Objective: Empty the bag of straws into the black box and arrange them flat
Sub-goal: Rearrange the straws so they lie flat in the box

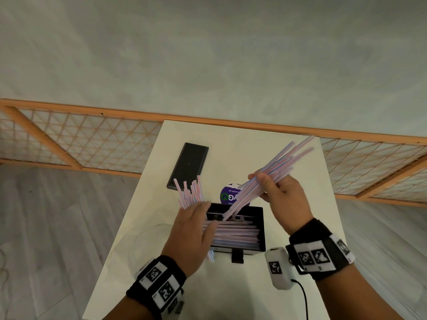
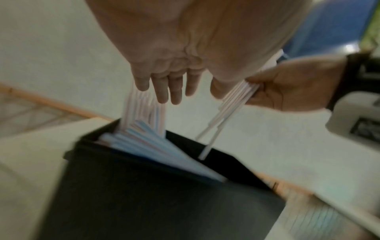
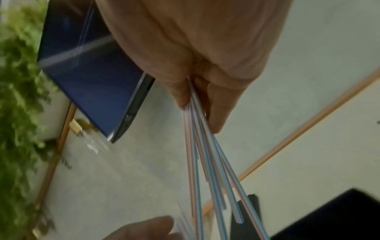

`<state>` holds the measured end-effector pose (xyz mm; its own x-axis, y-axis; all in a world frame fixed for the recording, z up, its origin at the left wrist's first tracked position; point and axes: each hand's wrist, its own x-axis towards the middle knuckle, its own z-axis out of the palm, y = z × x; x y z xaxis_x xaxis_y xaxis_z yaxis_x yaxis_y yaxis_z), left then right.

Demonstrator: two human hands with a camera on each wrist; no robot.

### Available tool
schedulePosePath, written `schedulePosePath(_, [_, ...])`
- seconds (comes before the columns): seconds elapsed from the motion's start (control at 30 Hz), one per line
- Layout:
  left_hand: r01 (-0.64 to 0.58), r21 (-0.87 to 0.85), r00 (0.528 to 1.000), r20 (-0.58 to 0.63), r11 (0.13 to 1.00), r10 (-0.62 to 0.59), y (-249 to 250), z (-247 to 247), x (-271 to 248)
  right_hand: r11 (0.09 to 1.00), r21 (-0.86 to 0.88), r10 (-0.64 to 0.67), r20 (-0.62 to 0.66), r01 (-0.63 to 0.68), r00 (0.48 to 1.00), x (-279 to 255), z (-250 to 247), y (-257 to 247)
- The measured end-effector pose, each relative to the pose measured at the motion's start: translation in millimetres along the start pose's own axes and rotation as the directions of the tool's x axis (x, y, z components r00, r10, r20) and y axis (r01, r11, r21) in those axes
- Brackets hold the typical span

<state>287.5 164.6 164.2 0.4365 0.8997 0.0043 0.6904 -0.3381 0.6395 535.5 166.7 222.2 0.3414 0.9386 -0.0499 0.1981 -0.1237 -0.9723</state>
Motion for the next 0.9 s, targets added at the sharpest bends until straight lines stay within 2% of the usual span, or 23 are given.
schedulePosePath(0.03, [0.051, -0.161, 0.998, -0.022, 0.986, -0.055, 15, -7, 3, 0.992, 0.119, 0.036, 0.009, -0.037, 0.999, -2, 0, -6])
schedulePosePath(0.07, [0.124, -0.330, 0.990, -0.025, 0.936, -0.140, 27, -11, 8, 0.970, 0.233, 0.065, 0.023, -0.069, 0.998, -5, 2, -13])
schedulePosePath(0.1, [0.218, -0.493, 0.967, -0.003, 0.842, -0.253, 39, -14, 14, 0.941, 0.326, 0.087, 0.035, -0.094, 0.996, -7, 4, -19])
schedulePosePath(0.13, [0.319, -0.648, 0.924, 0.051, 0.692, -0.379, 49, -16, 21, 0.914, 0.391, 0.100, 0.045, -0.110, 0.994, -10, 7, -25])
schedulePosePath(0.2, [0.463, -0.845, 0.784, 0.250, 0.268, -0.568, 53, -14, 34, 0.885, 0.451, 0.103, 0.056, -0.117, 0.993, -14, 15, -29])
schedulePosePath(0.23, [0.483, -0.871, 0.726, 0.339, 0.093, -0.598, 50, -12, 39, 0.883, 0.455, 0.098, 0.054, -0.111, 0.994, -15, 19, -29])
schedulePosePath(0.27, [0.485, -0.874, 0.698, 0.398, -0.016, -0.595, 44, -9, 43, 0.890, 0.445, 0.089, 0.048, -0.101, 0.995, -17, 23, -29])
schedulePosePath(0.3, [0.489, -0.871, 0.689, 0.422, -0.051, -0.590, 38, -7, 46, 0.898, 0.431, 0.075, 0.041, -0.085, 0.996, -19, 26, -28])
schedulePosePath(0.43, [0.517, -0.856, 0.602, 0.339, 0.029, -0.723, 23, -1, 50, 0.915, 0.402, 0.034, 0.023, -0.041, 0.999, -23, 30, -28])
schedulePosePath(0.5, [0.527, -0.849, 0.587, 0.340, 0.028, -0.735, 20, 0, 46, 0.920, 0.391, 0.012, 0.013, -0.016, 1.000, -23, 28, -31])
schedulePosePath(0.67, [0.441, -0.881, 0.649, 0.443, -0.169, -0.618, 32, -7, 41, 0.944, 0.325, -0.051, -0.021, 0.056, 0.998, -23, 32, -33])
schedulePosePath(0.77, [0.425, -0.885, 0.674, 0.449, -0.190, -0.586, 38, -6, 44, 0.932, 0.338, -0.117, -0.053, 0.128, 0.992, -25, 40, -38])
schedulePosePath(0.87, [0.450, -0.870, 0.669, 0.478, -0.201, -0.569, 45, -3, 48, 0.900, 0.417, -0.102, -0.082, 0.128, 0.991, -27, 49, -45])
schedulePosePath(0.9, [0.447, -0.872, 0.682, 0.476, -0.199, -0.555, 48, -3, 49, 0.899, 0.420, -0.095, -0.090, 0.124, 0.991, -26, 54, -46])
